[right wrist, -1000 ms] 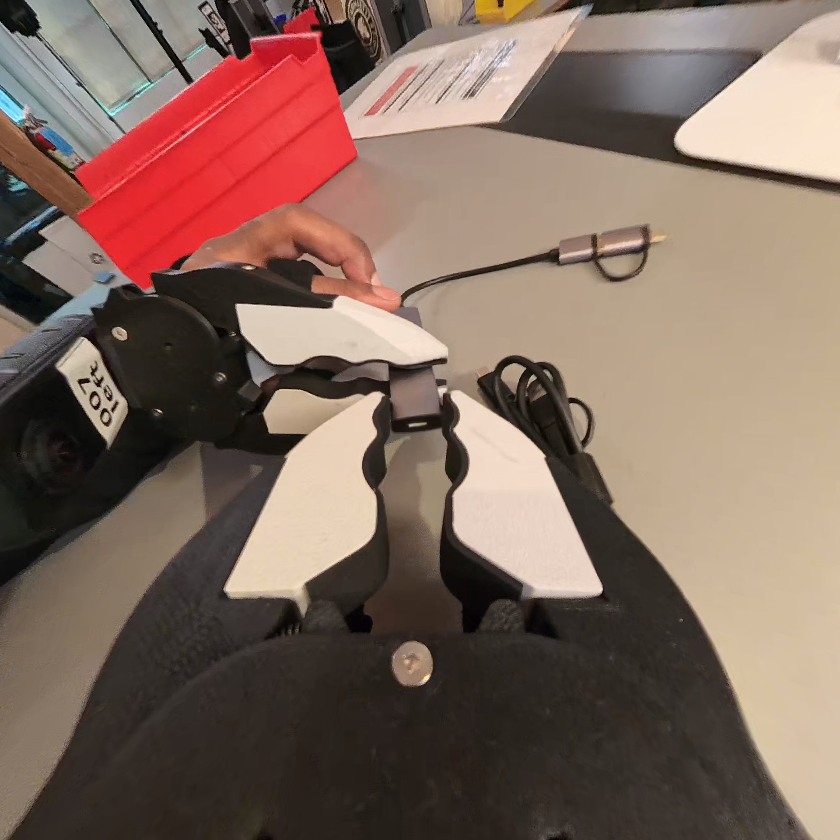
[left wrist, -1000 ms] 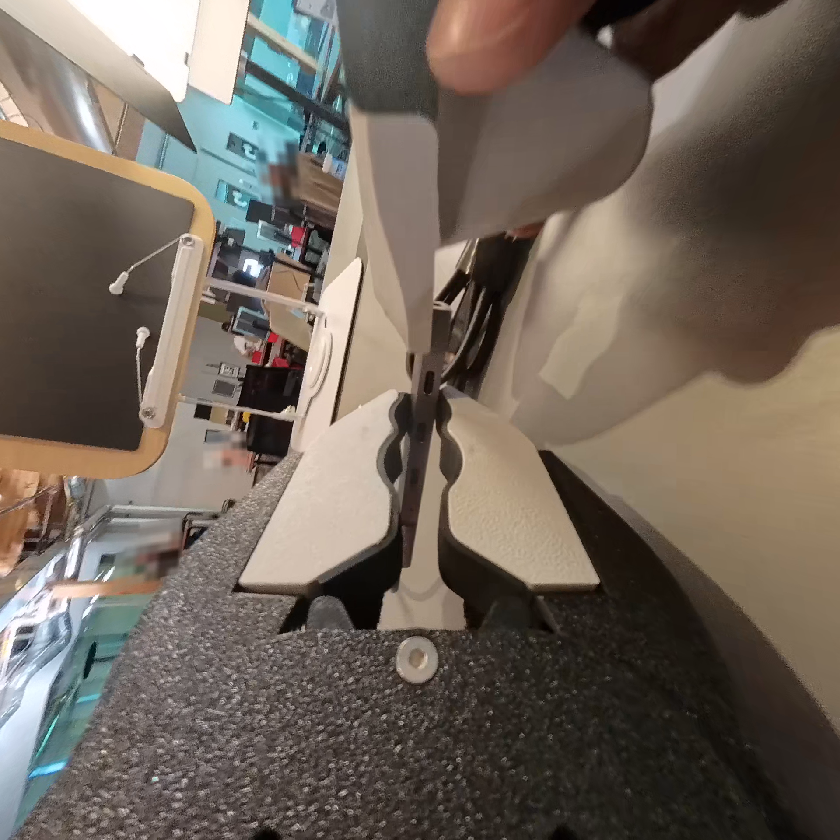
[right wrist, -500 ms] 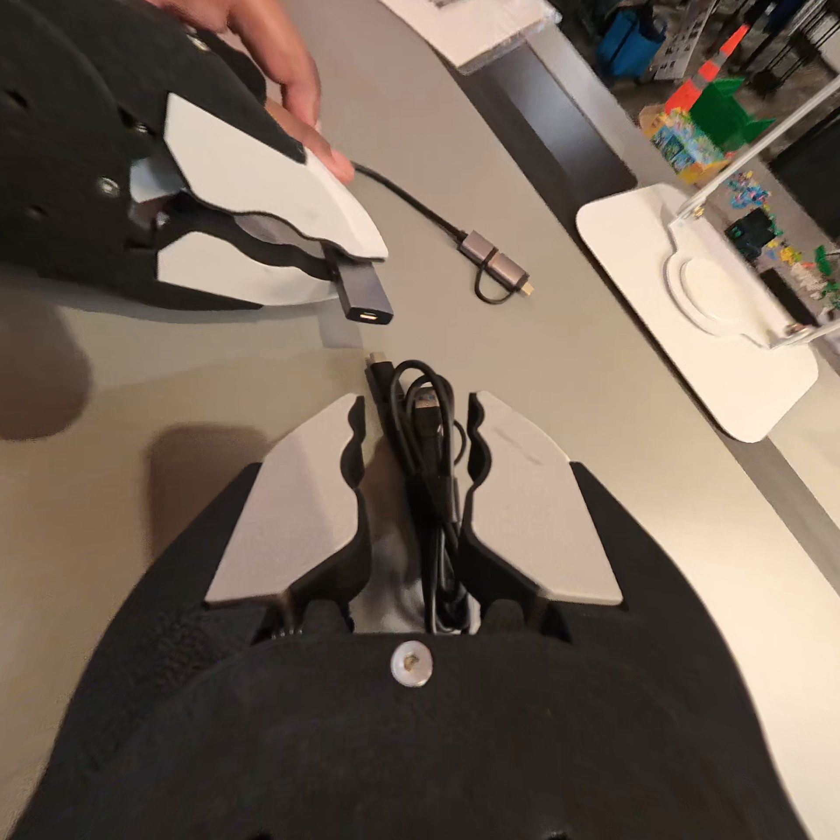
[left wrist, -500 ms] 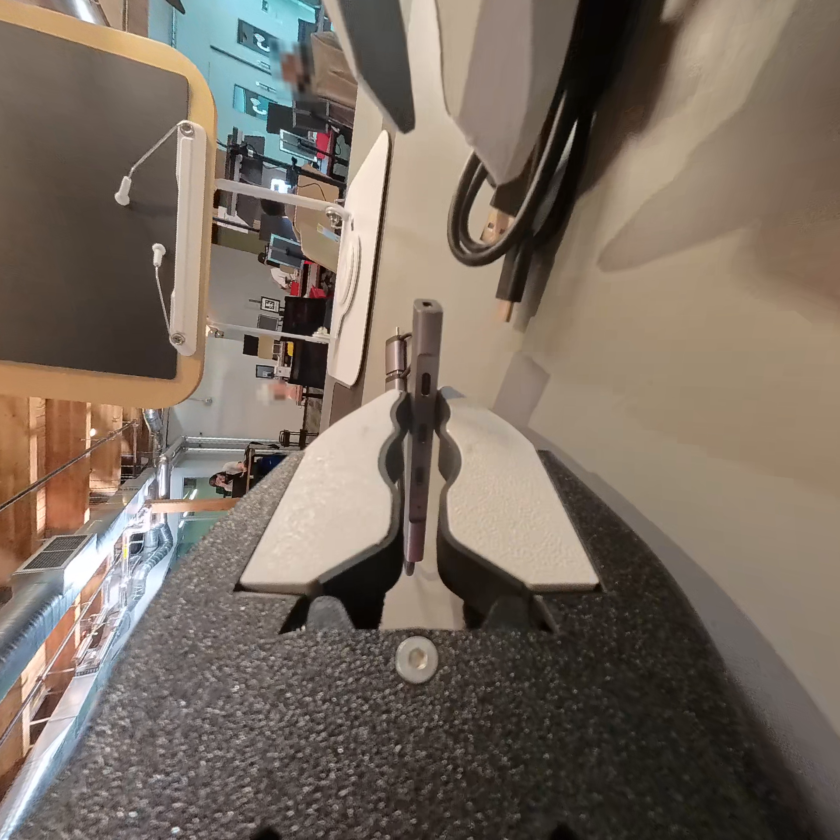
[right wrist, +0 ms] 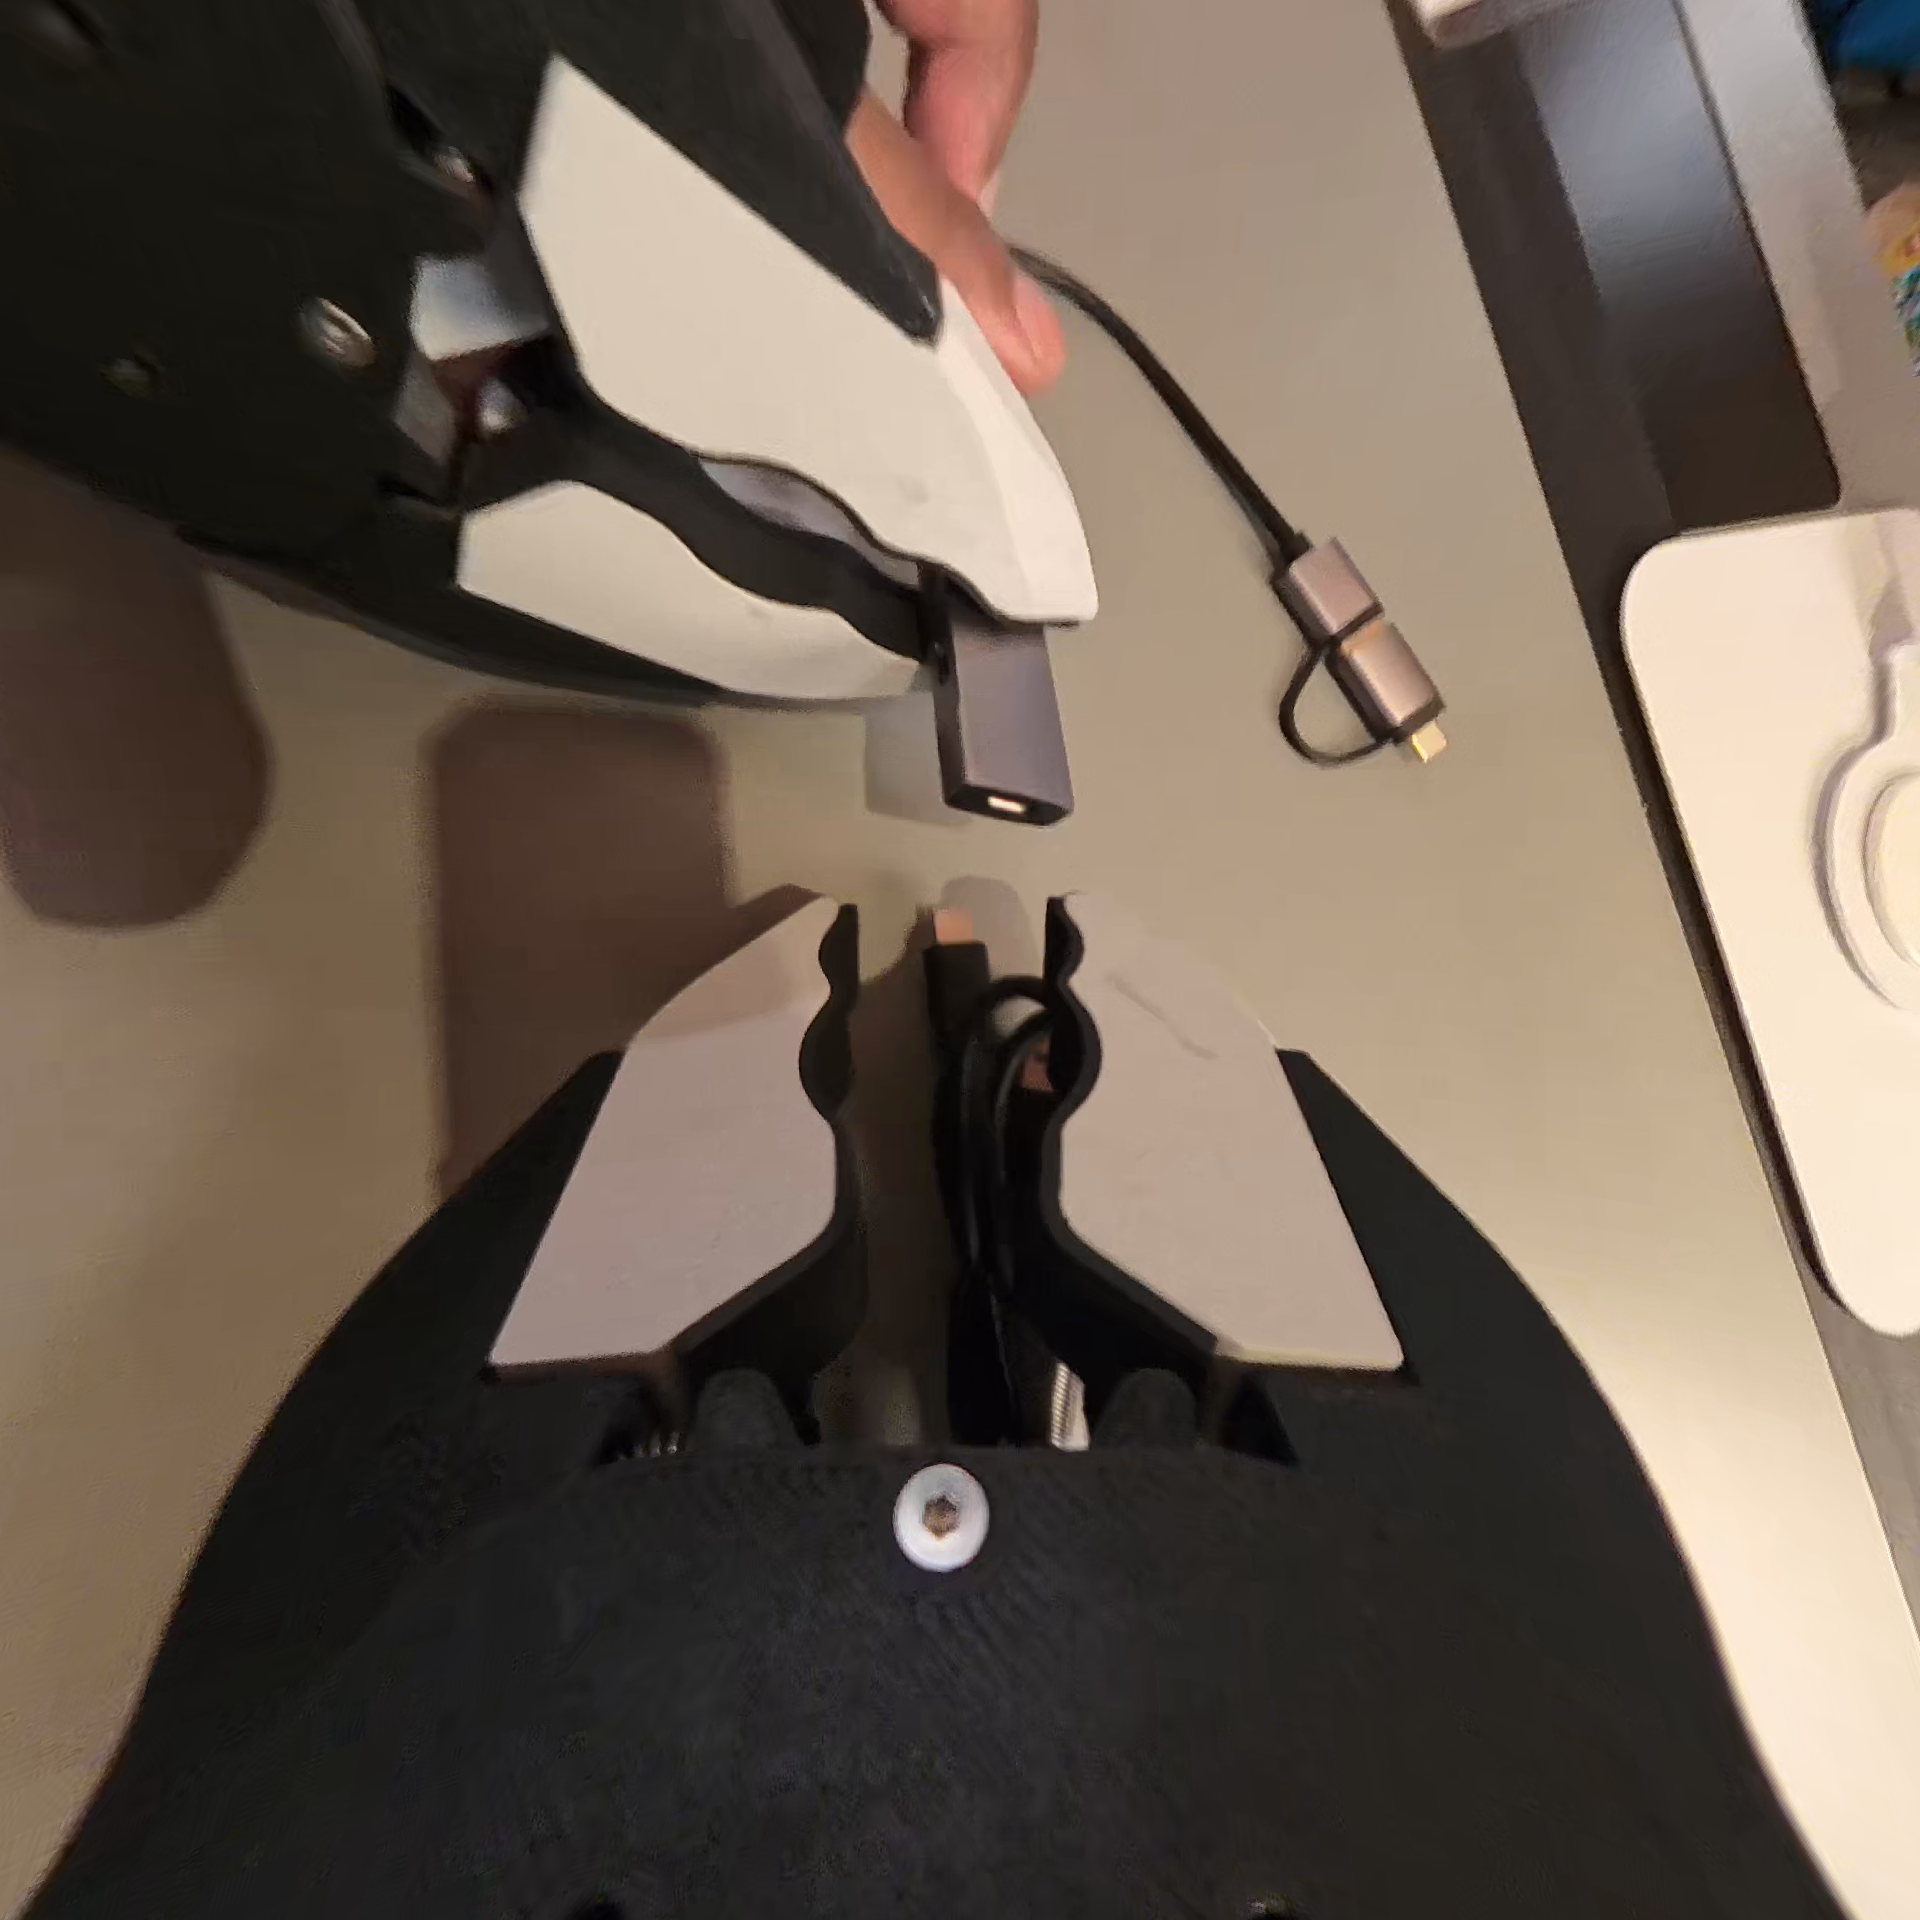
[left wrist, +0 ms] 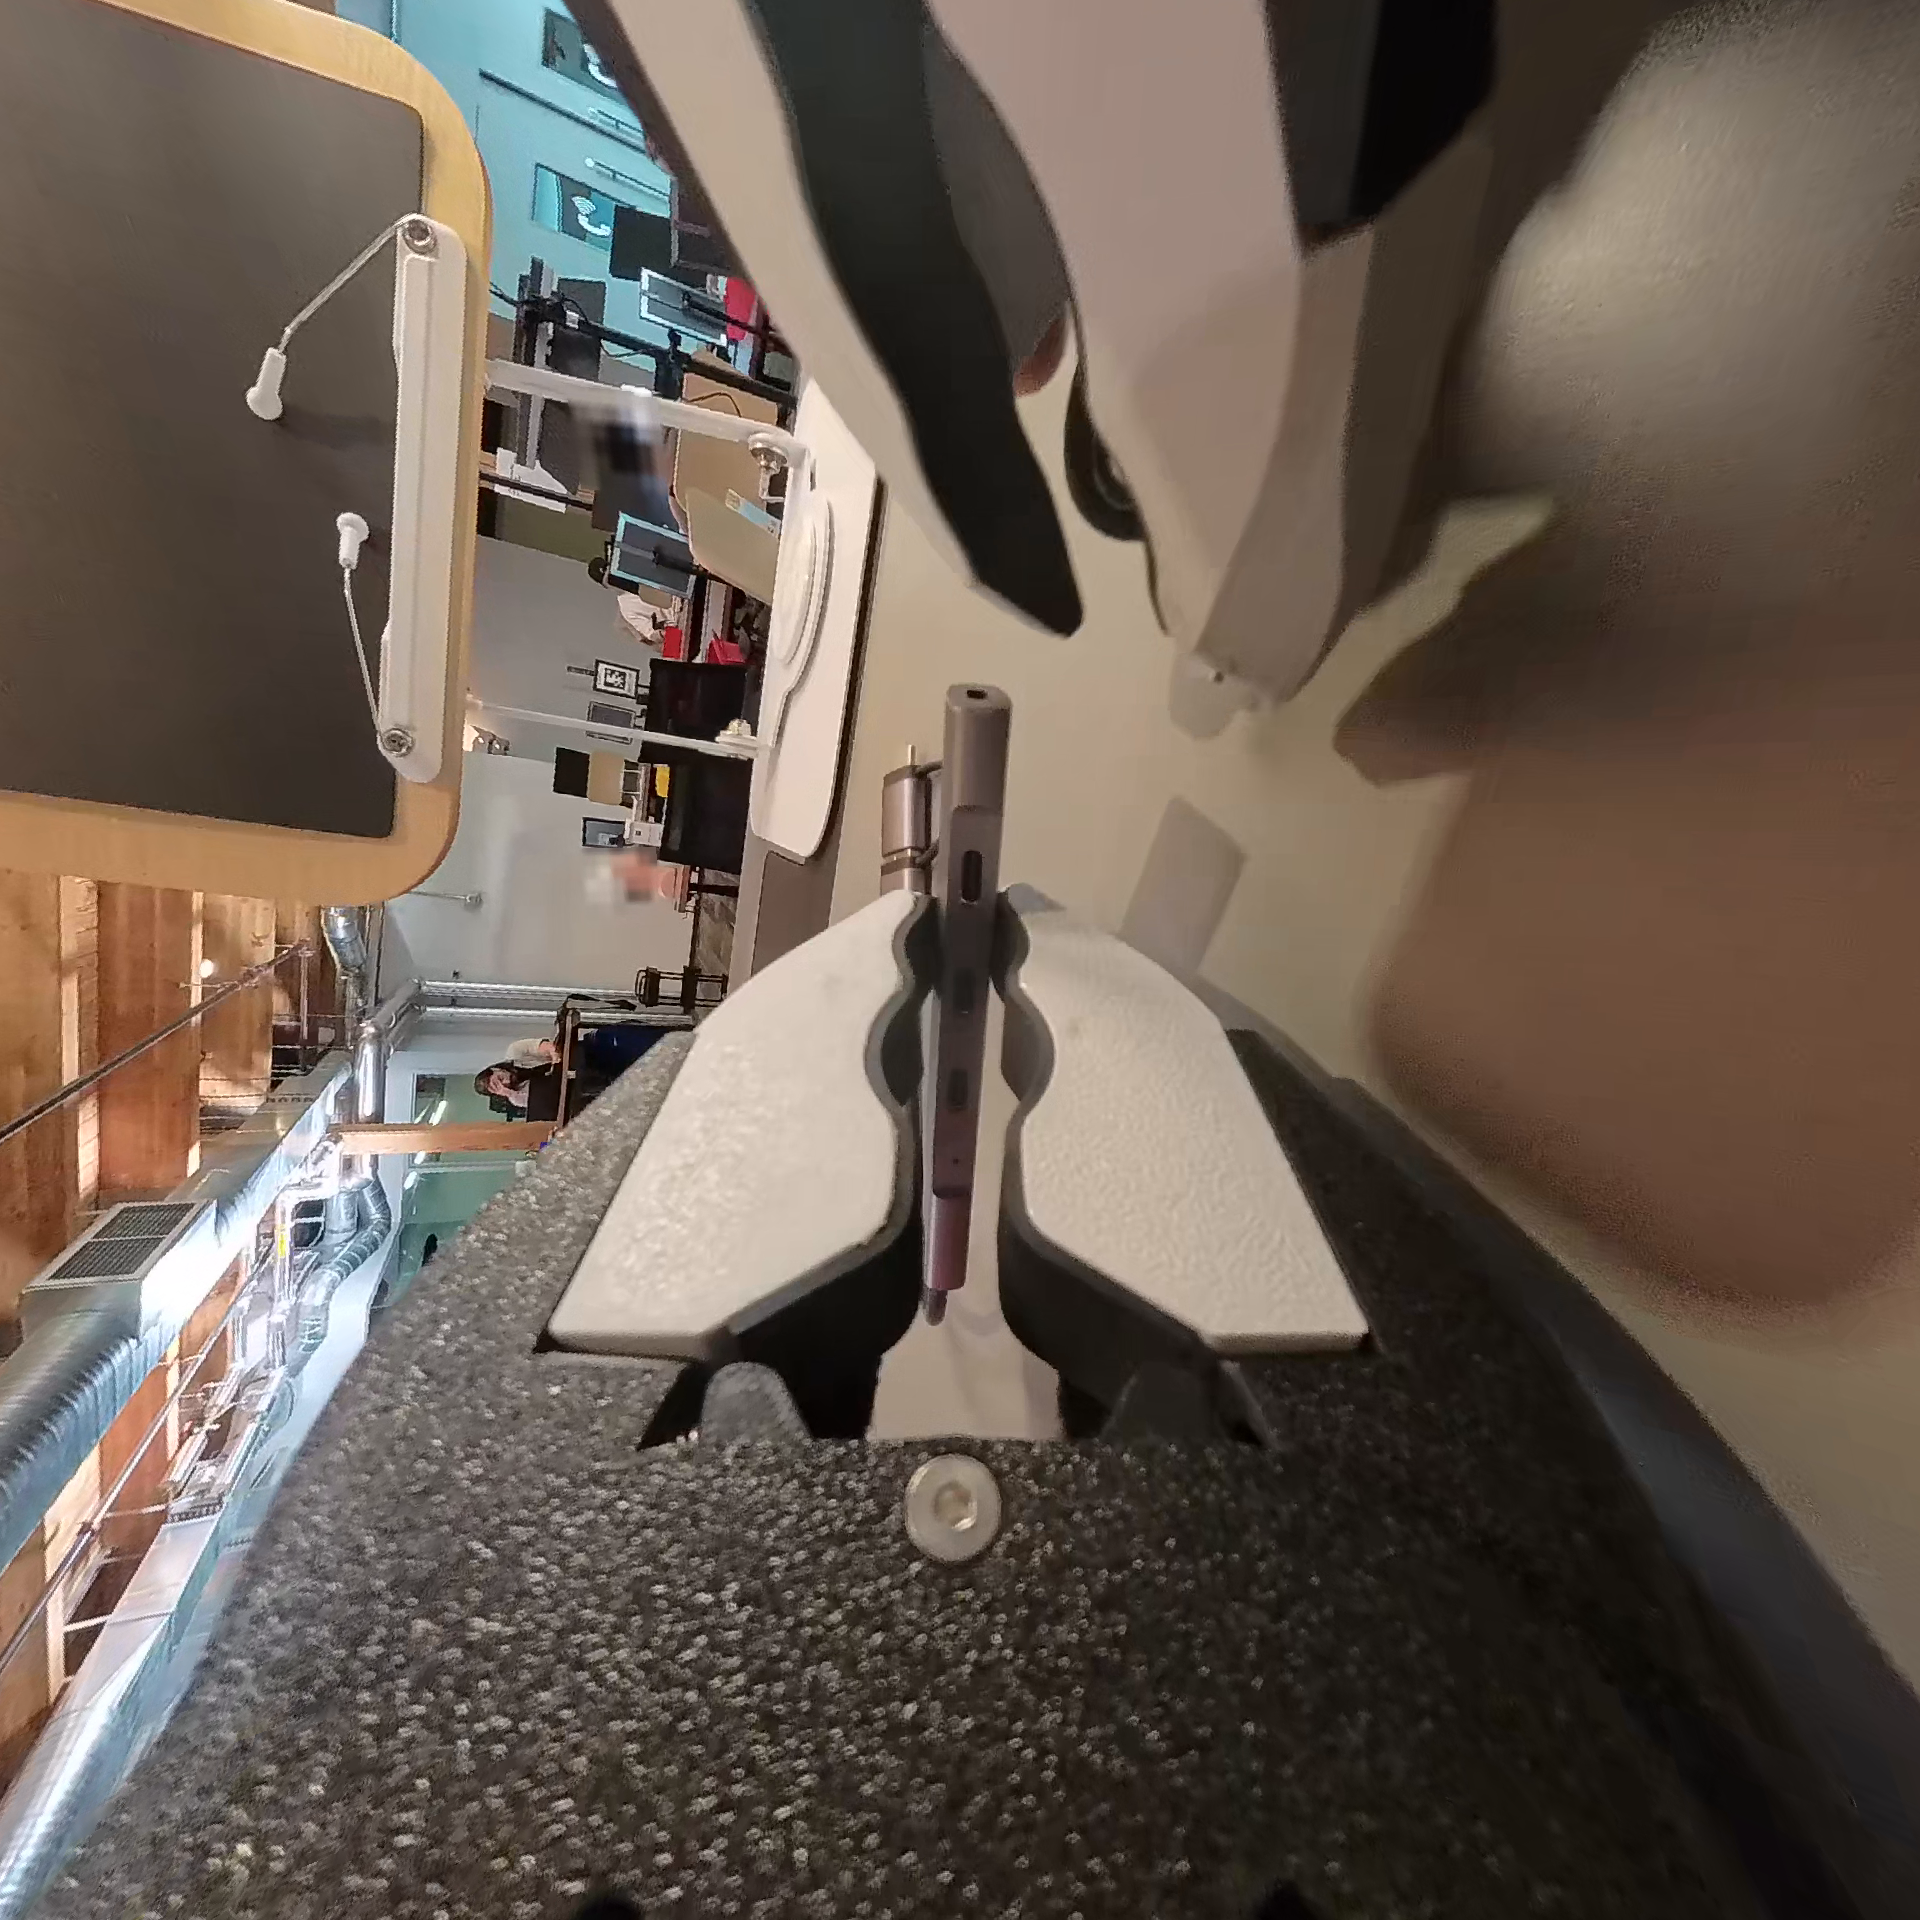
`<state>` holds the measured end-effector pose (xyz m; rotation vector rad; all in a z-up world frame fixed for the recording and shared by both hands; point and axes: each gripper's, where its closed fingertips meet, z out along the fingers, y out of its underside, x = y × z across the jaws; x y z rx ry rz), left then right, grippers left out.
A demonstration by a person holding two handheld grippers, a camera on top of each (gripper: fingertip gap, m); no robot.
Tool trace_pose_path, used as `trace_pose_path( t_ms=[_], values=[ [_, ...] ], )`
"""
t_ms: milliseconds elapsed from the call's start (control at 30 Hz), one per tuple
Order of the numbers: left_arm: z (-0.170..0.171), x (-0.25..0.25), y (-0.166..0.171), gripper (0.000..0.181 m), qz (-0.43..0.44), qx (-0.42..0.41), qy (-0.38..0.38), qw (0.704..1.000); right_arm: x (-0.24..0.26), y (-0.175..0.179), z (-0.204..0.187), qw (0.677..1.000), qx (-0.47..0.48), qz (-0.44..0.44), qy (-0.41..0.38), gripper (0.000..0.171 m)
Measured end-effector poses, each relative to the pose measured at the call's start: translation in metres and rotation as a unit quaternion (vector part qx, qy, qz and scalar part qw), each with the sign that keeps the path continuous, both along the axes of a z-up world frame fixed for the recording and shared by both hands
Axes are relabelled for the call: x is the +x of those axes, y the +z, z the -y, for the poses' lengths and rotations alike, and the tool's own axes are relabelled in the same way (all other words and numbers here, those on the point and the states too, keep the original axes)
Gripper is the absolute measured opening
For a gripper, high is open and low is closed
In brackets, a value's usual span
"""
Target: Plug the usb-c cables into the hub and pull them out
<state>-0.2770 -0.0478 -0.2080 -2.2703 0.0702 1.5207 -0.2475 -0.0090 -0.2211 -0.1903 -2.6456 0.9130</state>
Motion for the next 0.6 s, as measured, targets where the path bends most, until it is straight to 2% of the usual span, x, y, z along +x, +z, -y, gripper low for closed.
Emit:
trace_pose_path(
  t_ms=[100, 300, 600],
  values=[
    [-0.002, -0.001, 0.000, 0.010, 0.000, -0.001, -0.001, 1.000, -0.006, -0.008, -0.010, 0.999, 0.022, 0.006, -0.026, 0.035],
    [-0.005, 0.000, -0.001, 0.010, -0.007, -0.020, -0.004, 1.000, -0.003, -0.010, -0.017, 0.999, 0.027, 0.019, -0.026, 0.031],
    [-0.007, 0.000, -0.003, 0.010, -0.016, -0.052, 0.001, 0.999, -0.008, 0.007, -0.023, 0.997, -0.051, 0.007, -0.055, 0.003]
  ],
)
